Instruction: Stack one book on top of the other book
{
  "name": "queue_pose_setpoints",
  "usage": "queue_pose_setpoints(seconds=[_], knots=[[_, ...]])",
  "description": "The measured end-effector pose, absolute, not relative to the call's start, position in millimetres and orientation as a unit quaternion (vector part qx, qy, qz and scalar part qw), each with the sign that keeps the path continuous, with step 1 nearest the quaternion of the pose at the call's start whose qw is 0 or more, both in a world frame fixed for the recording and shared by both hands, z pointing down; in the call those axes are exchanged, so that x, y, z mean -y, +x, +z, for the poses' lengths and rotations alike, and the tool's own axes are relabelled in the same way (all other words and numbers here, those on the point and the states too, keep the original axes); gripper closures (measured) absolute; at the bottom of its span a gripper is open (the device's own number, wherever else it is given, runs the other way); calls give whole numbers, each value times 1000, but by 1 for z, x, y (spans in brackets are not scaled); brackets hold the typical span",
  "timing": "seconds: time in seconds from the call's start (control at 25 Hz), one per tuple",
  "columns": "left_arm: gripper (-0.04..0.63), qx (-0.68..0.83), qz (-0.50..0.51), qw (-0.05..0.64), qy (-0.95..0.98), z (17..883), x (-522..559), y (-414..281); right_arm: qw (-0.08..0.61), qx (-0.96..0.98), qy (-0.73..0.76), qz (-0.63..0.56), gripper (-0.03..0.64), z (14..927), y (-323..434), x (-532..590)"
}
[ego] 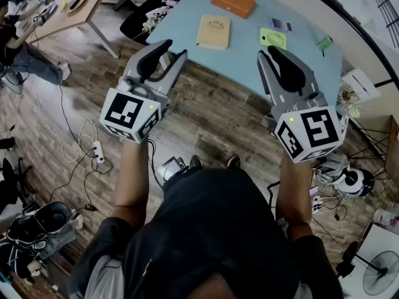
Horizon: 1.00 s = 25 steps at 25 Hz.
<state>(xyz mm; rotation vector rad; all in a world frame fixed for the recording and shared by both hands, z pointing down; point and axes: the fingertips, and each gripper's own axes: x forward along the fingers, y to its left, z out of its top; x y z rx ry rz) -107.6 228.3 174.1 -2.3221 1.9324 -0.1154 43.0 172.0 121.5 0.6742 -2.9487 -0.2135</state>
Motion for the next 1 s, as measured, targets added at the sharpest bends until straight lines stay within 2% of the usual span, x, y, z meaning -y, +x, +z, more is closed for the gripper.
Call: queue_pose_setpoints(seconds=[0.6, 1.0], knots=[[410, -629, -33, 52, -775, 183, -241, -125, 66, 969, 228, -64, 556, 132, 23, -186], [410, -651, -57, 36, -756, 198, -213, -133, 44, 979, 196, -28, 535, 144, 10, -145]])
